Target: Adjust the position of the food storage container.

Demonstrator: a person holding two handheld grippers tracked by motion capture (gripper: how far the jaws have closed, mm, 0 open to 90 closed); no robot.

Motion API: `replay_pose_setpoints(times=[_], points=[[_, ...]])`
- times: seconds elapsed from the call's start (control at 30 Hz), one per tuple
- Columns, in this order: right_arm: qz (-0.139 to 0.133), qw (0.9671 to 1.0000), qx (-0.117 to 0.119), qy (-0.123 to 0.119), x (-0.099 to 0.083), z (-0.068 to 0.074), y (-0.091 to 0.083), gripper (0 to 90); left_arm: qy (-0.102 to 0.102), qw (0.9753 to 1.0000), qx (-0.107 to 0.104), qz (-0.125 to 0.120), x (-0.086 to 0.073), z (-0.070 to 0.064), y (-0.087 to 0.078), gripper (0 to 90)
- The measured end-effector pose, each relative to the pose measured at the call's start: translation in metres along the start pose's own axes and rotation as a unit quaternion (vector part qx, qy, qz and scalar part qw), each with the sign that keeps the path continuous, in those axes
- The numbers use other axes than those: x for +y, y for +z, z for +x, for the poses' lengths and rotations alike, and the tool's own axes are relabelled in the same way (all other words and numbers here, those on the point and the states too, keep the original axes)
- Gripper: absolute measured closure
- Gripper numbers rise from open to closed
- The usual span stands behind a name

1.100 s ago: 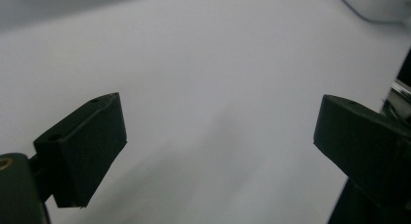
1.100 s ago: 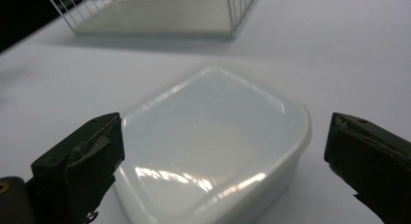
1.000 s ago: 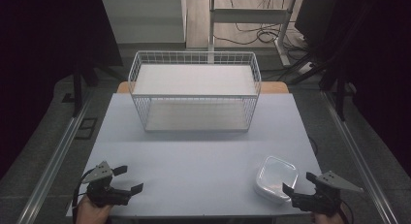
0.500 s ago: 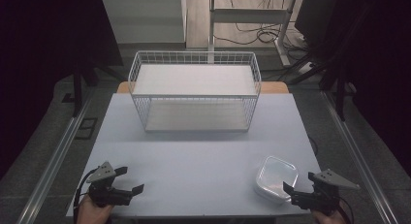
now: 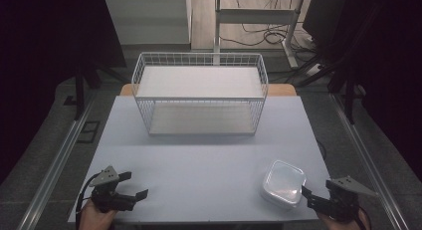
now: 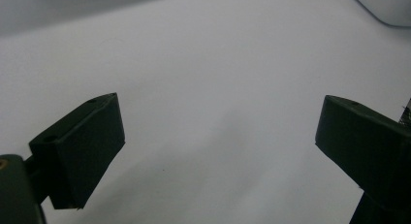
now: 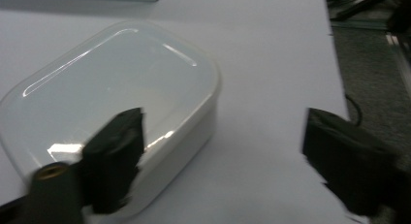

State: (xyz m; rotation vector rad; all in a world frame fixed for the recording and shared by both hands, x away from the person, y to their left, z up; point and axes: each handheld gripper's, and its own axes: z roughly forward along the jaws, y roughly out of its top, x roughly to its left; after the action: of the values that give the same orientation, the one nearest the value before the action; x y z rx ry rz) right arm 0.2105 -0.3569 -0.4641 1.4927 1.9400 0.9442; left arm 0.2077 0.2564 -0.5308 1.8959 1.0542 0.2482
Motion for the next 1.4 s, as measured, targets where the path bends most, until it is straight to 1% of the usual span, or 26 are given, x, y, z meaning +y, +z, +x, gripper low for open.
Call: replay_pose_setpoints(times=[0.03,0.07,0.1,0.17,0.2,0.23,0.27,0.3,0.33,0.4,0.43,0.5,0.6,0.7,0.73,0.87,1.07,1.1,1.2,1.27,1.3,1.37,1.4], points=[[-0.001,1.0,-0.003,0.005,0.0,-0.001,-0.003,28.3,-0.001,1.0,0.0,0.0,0.0,0.0,0.0,3.2],[-0.003,1.0,0.003,0.009,-0.001,-0.002,-0.006,38.8,-0.001,1.0,0.0,0.0,0.0,0.0,0.0,3.2],[-0.001,0.9999,0.008,0.009,-0.001,-0.003,-0.008,44.9,-0.002,1.0,-0.001,0.0,0.0,0.0,0.0,3.3],[0.006,0.9999,0.013,-0.002,-0.003,-0.003,-0.01,60.6,-0.002,1.0,0.0,0.0,0.0,0.0,0.0,3.3],[0.01,0.9998,0.018,-0.008,-0.005,-0.003,-0.01,66.7,-0.002,1.0,0.0,0.0,0.0,0.0,0.0,3.3],[0.021,0.9992,0.032,-0.012,-0.007,-0.002,-0.008,74.0,-0.002,1.0,0.0,0.001,0.0,0.0,0.0,3.4],[0.028,0.9986,0.041,-0.016,-0.009,-0.001,-0.006,77.2,-0.002,1.0,0.0,0.001,0.0,0.0,0.0,3.4],[0.028,0.9986,0.041,-0.016,-0.009,-0.001,-0.006,77.2,-0.002,1.0,0.0,0.001,0.0,0.0,0.0,3.4],[0.036,0.998,0.049,-0.02,-0.01,0.0,-0.005,80.5,-0.002,1.0,0.0,0.0,0.0,0.0,0.0,3.4],[0.063,0.9949,0.07,-0.034,-0.013,0.006,0.004,89.2,-0.003,1.0,0.0,0.001,0.0,0.0,0.0,3.4],[0.069,0.9944,0.069,-0.041,-0.013,0.008,0.005,89.3,-0.003,1.0,-0.001,0.001,0.0,0.0,0.0,3.4],[0.076,0.9935,0.071,-0.047,-0.013,0.01,0.007,89.4,-0.003,1.0,-0.001,0.002,0.0,0.0,0.0,3.5],[0.084,0.9916,0.086,-0.048,-0.013,0.016,0.011,89.5,-0.003,1.0,0.0,0.002,0.0,0.0,0.0,3.6],[0.086,0.9899,0.1,-0.053,-0.012,0.023,0.014,89.5,-0.004,1.0,0.0,0.003,0.0,0.001,0.001,3.7],[0.086,0.9889,0.108,-0.056,-0.012,0.026,0.016,89.5,-0.004,1.0,0.0,0.003,0.0,0.001,0.001,3.7],[0.09,0.9859,0.128,-0.06,-0.01,0.034,0.021,89.5,-0.005,1.0,0.0,0.003,0.0,0.001,0.001,3.7],[0.088,0.9826,0.147,-0.071,-0.007,0.047,0.031,89.4,-0.005,1.0,0.0,0.005,0.0,0.001,0.001,3.9],[0.088,0.9817,0.153,-0.071,-0.007,0.05,0.033,89.4,-0.004,1.0,0.0,0.006,0.0,0.001,0.001,3.9],[0.095,0.9772,0.175,-0.074,-0.003,0.059,0.041,89.4,-0.004,1.0,0.001,0.007,0.001,0.001,0.001,4.0],[0.097,0.976,0.176,-0.085,0.0,0.063,0.044,89.4,-0.003,1.0,0.001,0.007,0.0,0.001,0.001,4.0],[0.097,0.9761,0.173,-0.09,0.001,0.063,0.044,89.4,-0.004,1.0,0.001,0.007,0.0,0.0,0.001,4.0],[0.091,0.9783,0.164,-0.089,0.003,0.061,0.041,89.4,-0.005,1.0,0.0,0.006,0.0,0.001,0.001,4.0],[0.082,0.981,0.155,-0.083,0.004,0.054,0.036,89.4,-0.005,1.0,0.0,0.007,0.0,0.001,0.001,4.0]])
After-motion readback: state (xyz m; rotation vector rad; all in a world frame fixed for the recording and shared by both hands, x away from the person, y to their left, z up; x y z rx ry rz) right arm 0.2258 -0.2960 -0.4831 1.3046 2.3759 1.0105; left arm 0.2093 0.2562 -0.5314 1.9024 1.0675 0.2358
